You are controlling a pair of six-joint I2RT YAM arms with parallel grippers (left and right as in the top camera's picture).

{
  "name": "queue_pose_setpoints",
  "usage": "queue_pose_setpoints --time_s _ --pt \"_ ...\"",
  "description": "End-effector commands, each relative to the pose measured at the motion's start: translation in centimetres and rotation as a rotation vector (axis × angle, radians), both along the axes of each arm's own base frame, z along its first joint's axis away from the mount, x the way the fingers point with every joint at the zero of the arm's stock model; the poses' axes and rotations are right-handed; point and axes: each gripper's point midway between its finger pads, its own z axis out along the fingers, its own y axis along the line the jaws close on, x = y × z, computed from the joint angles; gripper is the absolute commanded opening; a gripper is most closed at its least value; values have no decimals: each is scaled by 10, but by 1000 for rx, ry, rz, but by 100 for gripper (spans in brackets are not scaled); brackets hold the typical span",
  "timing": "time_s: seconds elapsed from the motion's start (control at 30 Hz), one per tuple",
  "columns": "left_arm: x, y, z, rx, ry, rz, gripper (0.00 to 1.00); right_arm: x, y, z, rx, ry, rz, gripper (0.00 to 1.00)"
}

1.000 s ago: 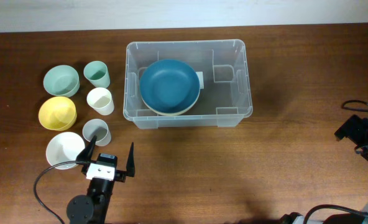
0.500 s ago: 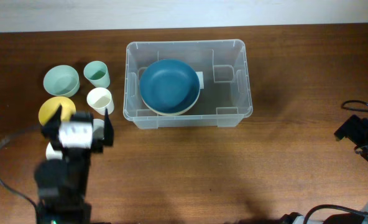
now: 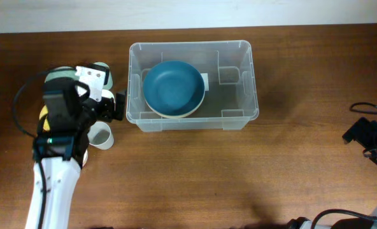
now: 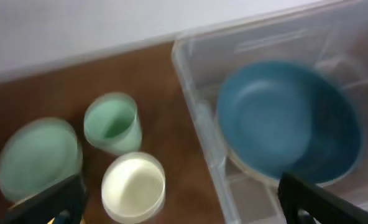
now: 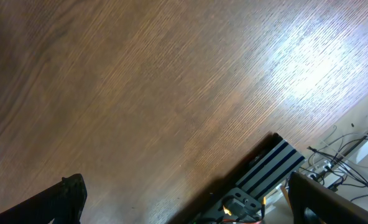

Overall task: Pack container
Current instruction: 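Move the left gripper toward the white bowl at front left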

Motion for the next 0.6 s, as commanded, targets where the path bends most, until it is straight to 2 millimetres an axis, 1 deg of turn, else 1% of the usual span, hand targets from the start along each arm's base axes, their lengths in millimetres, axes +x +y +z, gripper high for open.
queue_pose_setpoints --time_s 0.0,0.07,0.13,0.2,0.23,0.37,0.43,0.47,0.57 --pt "8 35 32 9 -11 188 100 -1 -1 -2 8 6 -4 99" --pt "3 52 43 21 47 244 100 -1 -1 -2 8 6 -4 99" --pt "-4 66 54 17 96 278 100 -1 -1 -2 8 6 -4 99" --pt "-7 73 63 7 107 295 100 -1 -1 -2 7 6 -4 99" --pt "-6 73 65 1 103 290 100 -1 -1 -2 8 6 -4 99" --pt "-8 66 61 -24 124 261 100 -1 -1 -2 8 6 -4 99" --pt "-7 66 59 -28 129 268 100 -1 -1 -2 8 6 -4 99" --pt "-7 69 58 -49 134 306 100 -1 -1 -2 8 6 -4 99" --pt "-16 100 47 -140 168 591 100 -1 -1 -2 8 6 -4 99"
